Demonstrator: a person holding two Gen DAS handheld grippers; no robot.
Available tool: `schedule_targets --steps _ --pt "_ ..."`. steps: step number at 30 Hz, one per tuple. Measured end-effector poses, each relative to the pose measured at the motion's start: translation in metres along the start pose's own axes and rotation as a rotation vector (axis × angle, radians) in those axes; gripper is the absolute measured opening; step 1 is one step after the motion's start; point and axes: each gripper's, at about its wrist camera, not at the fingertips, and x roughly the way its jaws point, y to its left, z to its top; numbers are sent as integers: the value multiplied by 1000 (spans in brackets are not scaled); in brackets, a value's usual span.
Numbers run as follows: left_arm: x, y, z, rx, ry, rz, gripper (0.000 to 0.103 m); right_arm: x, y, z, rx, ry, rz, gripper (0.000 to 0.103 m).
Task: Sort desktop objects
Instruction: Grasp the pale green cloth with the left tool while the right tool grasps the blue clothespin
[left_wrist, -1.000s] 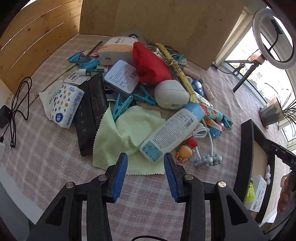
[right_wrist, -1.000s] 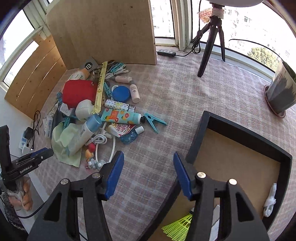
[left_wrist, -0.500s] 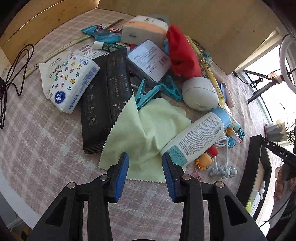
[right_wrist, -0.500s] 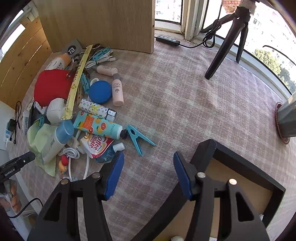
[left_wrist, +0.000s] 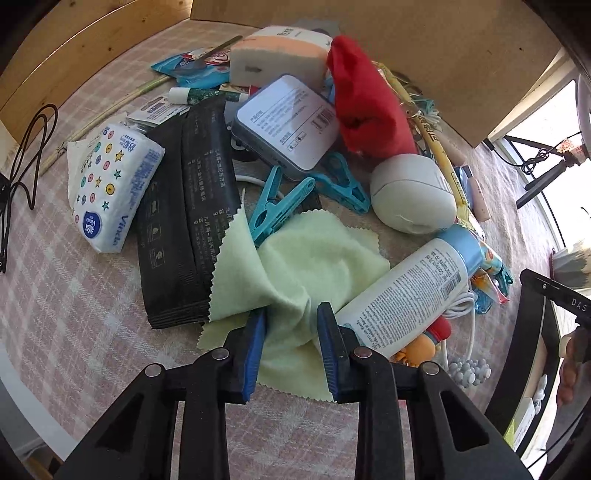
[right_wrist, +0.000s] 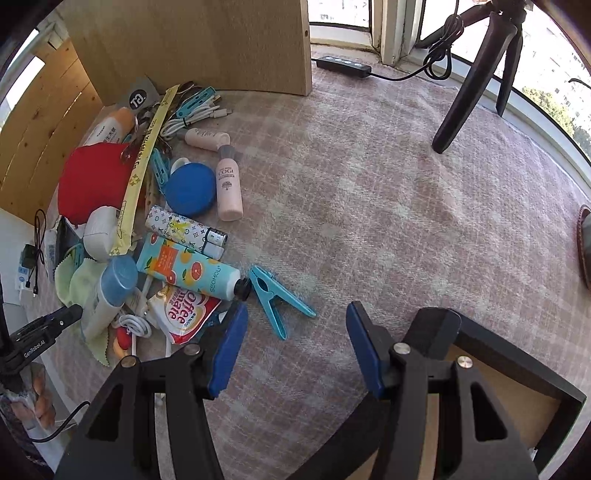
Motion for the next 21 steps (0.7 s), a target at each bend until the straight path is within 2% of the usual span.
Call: schedule_targets --steps 1,3,4,6,16,21 --pt "-1 -1 -2 8 -2 -5 22 1 -1 0 4 4 2 55" --pt "-1 -3 -7 36 3 -6 6 3 -1 1 10 9 8 55" --pt "0 -5 -9 55 2 10 2 4 0 1 11 11 9 55" --pt "0 -7 -13 81 -16 22 2 5 2 1 9 12 9 55" --pt "-11 12 -21 37 -16 -18 2 4 11 7 -18 7 5 52" --pt "-15 25 -25 21 -11 -17 1 20 5 11 -37 46 11 52"
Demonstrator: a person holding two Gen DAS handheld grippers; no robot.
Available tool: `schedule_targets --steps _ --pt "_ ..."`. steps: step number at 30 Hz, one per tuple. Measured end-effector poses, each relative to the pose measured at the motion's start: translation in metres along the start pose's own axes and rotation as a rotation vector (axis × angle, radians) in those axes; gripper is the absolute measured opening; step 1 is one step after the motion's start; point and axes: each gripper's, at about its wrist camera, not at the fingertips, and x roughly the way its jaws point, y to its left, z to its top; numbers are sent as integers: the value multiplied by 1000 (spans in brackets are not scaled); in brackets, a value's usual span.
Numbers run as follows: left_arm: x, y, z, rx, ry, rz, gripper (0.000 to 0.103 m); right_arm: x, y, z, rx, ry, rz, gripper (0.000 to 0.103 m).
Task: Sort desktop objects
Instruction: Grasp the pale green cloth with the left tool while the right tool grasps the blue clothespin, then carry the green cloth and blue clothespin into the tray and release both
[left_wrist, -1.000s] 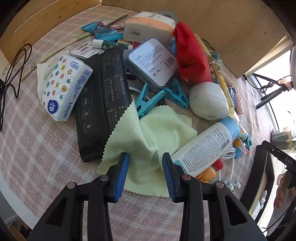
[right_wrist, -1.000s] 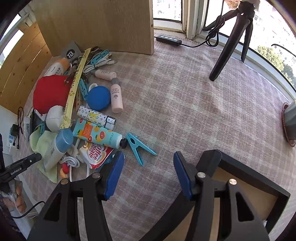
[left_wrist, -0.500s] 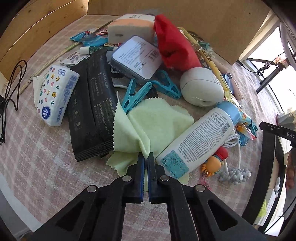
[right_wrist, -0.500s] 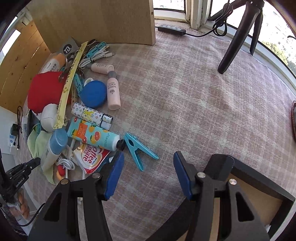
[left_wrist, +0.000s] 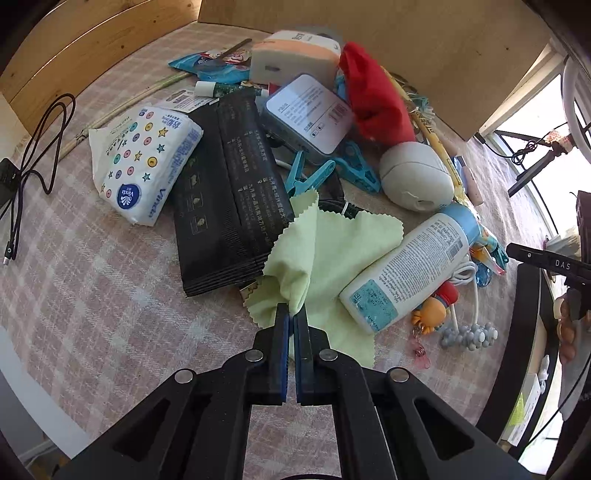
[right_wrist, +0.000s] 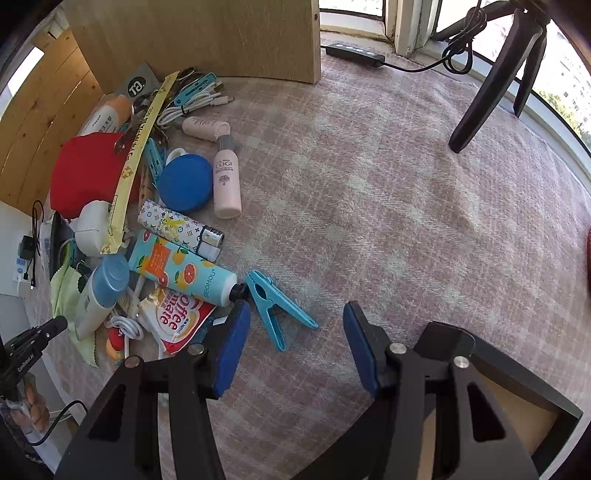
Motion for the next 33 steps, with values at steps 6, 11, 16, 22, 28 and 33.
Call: schedule_targets --steps 6,11,16,22,28,33 --pt "-2 2 -8 -5 3 -9 2 10 11 3 -46 1 -44 52" --pt "-13 8 -10 -37 -10 -25 1 18 16 9 -51 8 -28 45" --pt "-27 21 -18 -54 -36 -28 1 21 32 4 -90 -9 -104 18" --pt "-49 26 -26 -59 -83 -58 1 13 10 -6 62 -7 -9 12" --pt "-79 9 -39 -30 -128 -84 1 -18 11 -26 108 -64 18 12" --pt "-87 -20 -38 39 -137 -107 1 -51 7 -52 114 -126 52 12"
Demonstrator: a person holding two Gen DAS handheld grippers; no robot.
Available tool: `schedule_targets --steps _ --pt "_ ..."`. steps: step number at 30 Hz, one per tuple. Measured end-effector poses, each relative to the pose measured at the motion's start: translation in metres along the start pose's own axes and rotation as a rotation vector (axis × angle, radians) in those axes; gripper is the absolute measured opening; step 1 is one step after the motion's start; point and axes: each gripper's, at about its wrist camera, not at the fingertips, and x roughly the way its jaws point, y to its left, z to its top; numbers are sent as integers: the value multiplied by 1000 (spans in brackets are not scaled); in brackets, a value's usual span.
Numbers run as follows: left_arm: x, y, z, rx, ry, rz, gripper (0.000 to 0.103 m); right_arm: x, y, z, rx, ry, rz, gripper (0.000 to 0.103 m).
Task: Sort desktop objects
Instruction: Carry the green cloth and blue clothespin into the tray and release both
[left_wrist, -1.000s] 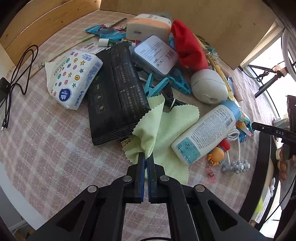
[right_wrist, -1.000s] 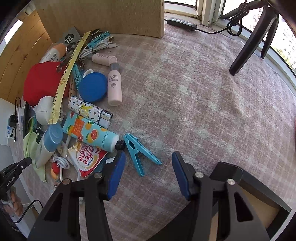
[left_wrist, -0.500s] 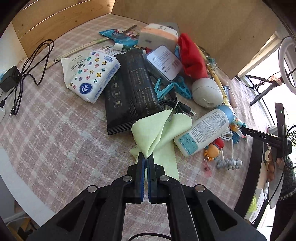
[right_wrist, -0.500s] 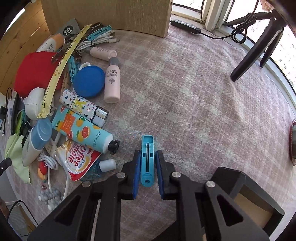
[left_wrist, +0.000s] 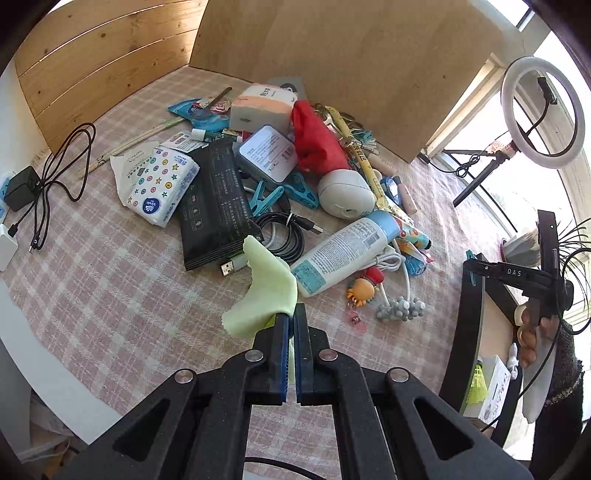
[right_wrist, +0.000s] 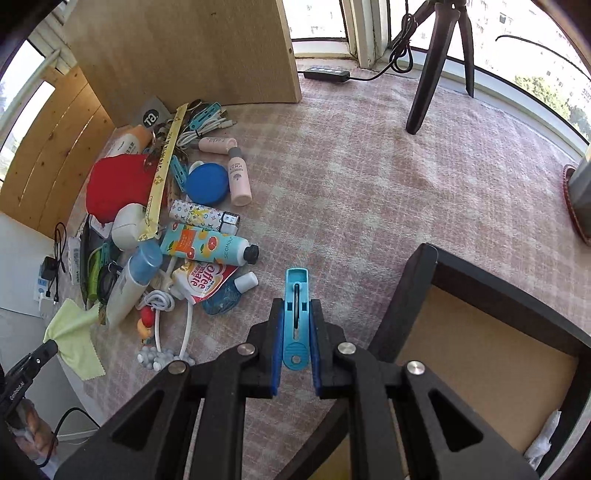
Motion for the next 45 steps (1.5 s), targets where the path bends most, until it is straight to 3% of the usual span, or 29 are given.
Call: schedule_targets --steps 9,17,22,23,24,25,26,32,37,45 --pt "3 -110 1 184 33 -155 1 -71 -83 -55 71 -91 -73 12" --pt "22 -240 -19 414 97 -261 1 -120 -151 -107 181 -129 -178 12" --pt "21 -304 -35 509 114 -328 2 -143 -184 -132 237 -146 -199 13" --pt "21 -313 -38 520 126 -341 5 -146 -187 -135 240 -146 -190 14" --pt "23 -318 -42 519 143 -342 20 -147 -190 -137 244 -135 -182 25" --pt "26 -321 -45 512 157 -341 31 -150 -193 -140 254 -137 -185 37" --pt "27 -322 -48 512 155 -342 42 -152 -194 -143 262 -152 -195 40" --pt "43 -311 -62 516 182 -266 38 -147 -183 -151 241 -135 -196 40" --pt "41 -292 -63 493 159 -220 38 -144 -161 -150 206 -144 -180 40" --pt "39 -225 -49 379 146 -176 38 -123 -113 -139 145 -132 -123 40"
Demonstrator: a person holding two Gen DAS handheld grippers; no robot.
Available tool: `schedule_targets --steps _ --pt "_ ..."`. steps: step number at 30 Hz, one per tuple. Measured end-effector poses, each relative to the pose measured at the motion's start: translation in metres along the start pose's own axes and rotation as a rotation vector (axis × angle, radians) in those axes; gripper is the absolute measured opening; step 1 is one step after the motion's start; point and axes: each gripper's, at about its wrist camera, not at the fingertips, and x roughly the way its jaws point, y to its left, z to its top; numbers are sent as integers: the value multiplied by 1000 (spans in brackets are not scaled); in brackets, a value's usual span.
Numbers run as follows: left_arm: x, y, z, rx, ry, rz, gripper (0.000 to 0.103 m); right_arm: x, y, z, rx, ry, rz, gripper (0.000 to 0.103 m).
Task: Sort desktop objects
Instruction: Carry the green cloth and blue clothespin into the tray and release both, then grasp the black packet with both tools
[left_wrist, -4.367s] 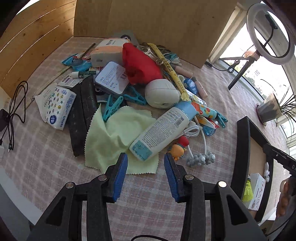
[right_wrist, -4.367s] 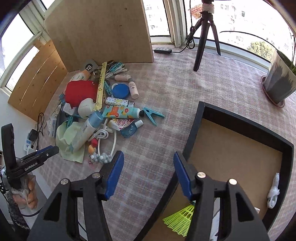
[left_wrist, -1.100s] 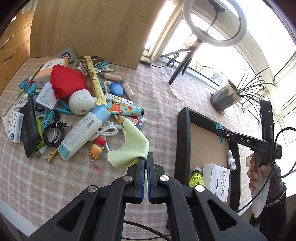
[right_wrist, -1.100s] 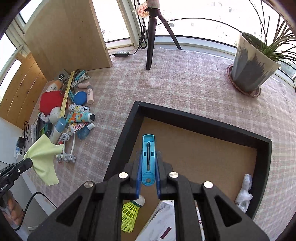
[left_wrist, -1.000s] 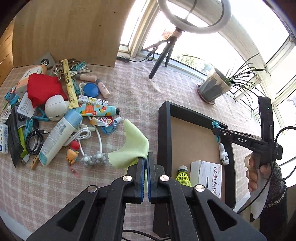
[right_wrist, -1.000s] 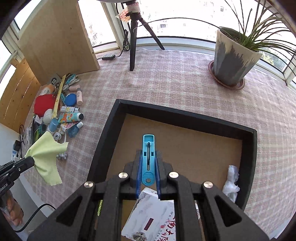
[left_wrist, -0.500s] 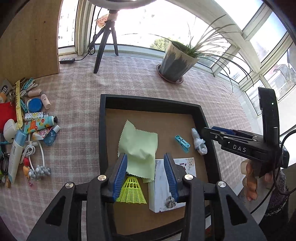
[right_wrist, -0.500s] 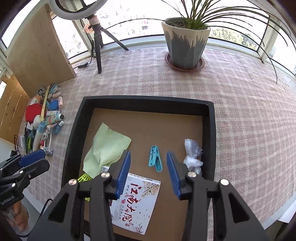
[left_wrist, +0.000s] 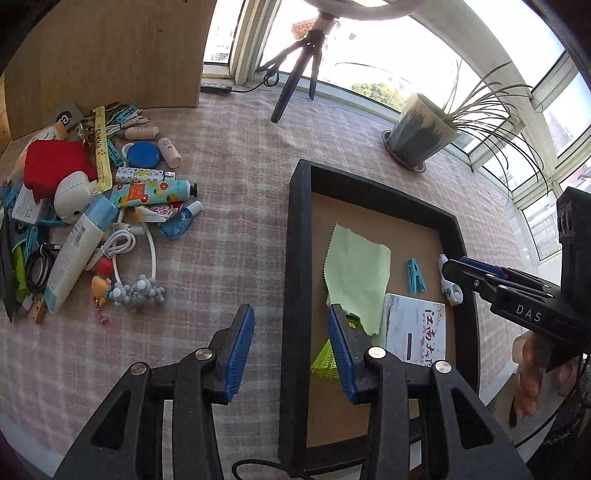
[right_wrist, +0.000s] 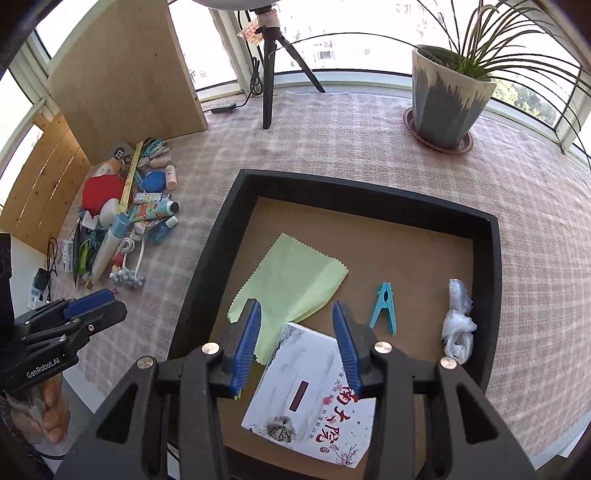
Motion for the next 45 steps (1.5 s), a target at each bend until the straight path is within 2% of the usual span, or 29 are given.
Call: schedule_targets --steps 6,11,19,22,30,35,39,42,45 --pt "-22 79 -15 -118 -30 61 38 20 68 12 -95 32 28 40" --pt "-37 152 -28 -205 -39 126 38 35 137 20 -161 41 97 40" --pt "-56 263 -28 -332 -79 164 38 60 248 34 -267 62 144 39" --pt "-53 296 -24 -371 -73 162 33 70 286 42 -308 71 150 39" --pt "-42 343 -18 -396 -53 97 33 106 362 55 -329 129 187 38" --pt "-35 359 -13 -403 -47 58 33 130 399 62 -336 161 201 32" --pt "-32 368 -10 -397 -45 80 33 146 424 67 -360 180 190 32" --pt "-31 380 -10 -440 -43 106 34 159 439 71 -370 193 182 32" --pt "-31 389 -10 -458 -47 98 34 176 452 72 -377 218 173 32"
